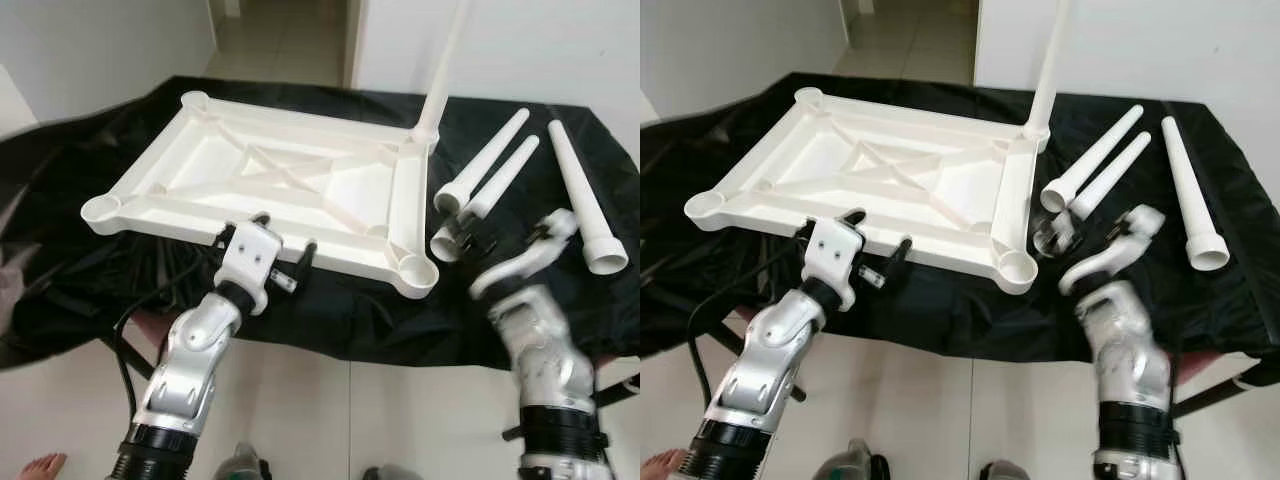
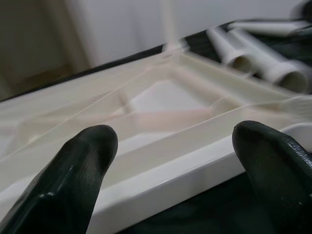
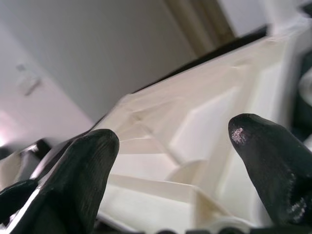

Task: Building children table

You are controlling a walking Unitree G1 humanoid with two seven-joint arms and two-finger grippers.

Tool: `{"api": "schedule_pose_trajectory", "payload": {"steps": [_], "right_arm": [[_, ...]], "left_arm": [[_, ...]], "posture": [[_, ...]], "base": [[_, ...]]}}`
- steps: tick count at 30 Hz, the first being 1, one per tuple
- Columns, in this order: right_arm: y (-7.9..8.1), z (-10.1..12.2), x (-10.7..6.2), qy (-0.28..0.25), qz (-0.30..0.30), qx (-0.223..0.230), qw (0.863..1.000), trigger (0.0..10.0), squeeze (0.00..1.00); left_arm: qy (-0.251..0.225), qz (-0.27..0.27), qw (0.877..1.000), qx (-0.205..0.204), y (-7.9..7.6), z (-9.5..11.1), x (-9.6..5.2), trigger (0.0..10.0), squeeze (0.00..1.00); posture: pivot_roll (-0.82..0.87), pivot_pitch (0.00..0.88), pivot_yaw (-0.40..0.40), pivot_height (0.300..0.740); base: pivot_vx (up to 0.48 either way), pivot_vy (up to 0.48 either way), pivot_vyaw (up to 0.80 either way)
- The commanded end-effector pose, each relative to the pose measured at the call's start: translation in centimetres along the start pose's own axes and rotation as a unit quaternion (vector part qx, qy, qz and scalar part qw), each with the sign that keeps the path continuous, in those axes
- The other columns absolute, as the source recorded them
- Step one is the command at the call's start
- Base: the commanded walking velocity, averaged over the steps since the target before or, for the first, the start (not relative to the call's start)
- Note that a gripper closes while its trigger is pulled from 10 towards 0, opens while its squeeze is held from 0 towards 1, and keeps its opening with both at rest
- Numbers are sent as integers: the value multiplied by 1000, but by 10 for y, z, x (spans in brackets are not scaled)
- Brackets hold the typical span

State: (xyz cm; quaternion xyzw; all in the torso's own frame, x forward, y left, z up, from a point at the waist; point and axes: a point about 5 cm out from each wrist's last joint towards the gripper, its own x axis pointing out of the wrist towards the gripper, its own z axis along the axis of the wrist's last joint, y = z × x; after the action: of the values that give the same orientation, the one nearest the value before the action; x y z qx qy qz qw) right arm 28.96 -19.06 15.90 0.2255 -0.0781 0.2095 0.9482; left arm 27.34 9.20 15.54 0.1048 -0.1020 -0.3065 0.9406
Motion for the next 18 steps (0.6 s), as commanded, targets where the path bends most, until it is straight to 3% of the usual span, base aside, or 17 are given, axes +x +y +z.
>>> {"api": "schedule_pose_trajectory", "payload": {"steps": [1,6,13,15,18], "right_arm": [[5,6,1,-6,20,-14,1000,10000,0],[7,4,0,-3,27,-21,999,10000,0],[21,-2,-13,36,99,-56,993,10000,0],[25,-5,-18,54,122,-65,989,10000,0],[33,-18,-37,126,203,-88,967,10000,0]], "left_arm": [[-16,-13,1000,1,-3,5,0,10000,0],[-17,-14,1000,0,-3,6,0,10000,0],[-14,-53,998,2,-9,8,-6,10000,0],[-10,-70,997,1,-11,7,-10,10000,0],[19,-129,991,-1,-17,-2,-20,10000,0]], "posture": [[-11,0,0,740],[-11,0,0,740],[-8,0,0,740],[-8,0,0,740],[-4,0,0,740]], "base": [[0,0,0],[0,0,0],[0,0,0],[0,0,0],[0,0,0]]}}
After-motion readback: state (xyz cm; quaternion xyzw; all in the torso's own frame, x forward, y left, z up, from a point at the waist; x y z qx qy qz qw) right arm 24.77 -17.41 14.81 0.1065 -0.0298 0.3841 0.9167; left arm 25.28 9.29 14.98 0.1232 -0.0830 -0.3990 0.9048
